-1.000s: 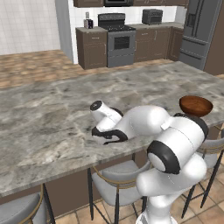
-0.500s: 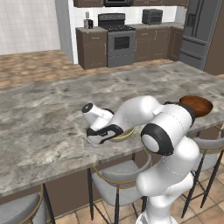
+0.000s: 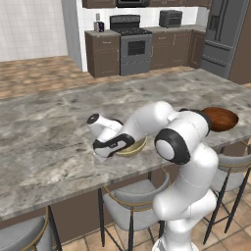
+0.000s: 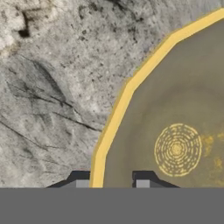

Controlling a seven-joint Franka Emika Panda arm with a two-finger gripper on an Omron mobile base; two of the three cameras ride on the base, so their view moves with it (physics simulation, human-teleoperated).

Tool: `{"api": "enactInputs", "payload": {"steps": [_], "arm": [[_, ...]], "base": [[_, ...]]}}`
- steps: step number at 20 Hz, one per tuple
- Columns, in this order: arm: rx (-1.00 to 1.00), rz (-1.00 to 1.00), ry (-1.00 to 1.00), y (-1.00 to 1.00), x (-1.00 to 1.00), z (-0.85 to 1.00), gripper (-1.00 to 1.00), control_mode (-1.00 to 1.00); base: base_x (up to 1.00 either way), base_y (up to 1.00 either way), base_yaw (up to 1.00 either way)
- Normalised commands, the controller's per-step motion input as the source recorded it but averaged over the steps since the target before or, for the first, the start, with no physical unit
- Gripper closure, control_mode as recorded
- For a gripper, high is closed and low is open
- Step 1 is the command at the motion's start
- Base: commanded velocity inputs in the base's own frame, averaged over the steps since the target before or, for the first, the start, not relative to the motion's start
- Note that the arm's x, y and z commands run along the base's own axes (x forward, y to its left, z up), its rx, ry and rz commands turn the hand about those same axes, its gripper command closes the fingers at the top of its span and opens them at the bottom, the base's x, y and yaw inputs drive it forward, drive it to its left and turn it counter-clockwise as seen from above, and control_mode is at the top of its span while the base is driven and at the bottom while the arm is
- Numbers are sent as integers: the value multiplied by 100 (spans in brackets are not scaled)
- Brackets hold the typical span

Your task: Pick up the bowls from the cabinet and place each bowl in front of a stool on the dining counter.

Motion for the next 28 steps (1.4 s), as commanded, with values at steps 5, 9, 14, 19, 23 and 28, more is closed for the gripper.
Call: {"api": "enactInputs", "payload": {"steps": [5, 9, 14, 19, 23, 28], "arm": [[9, 0, 0, 17, 1, 0, 100, -100], [9, -3, 0, 9, 0, 0, 100, -100], [11, -5, 0, 4, 0, 0, 100, -100], [13, -10, 0, 0, -6, 0, 100, -100], [14, -11, 0, 0, -6, 0, 100, -100], [6, -3, 0, 0, 0, 0, 100, -100]], "base": [[0, 0, 0], [0, 0, 0], [0, 0, 0], [0, 0, 0], [0, 0, 0], [0, 0, 0]]}}
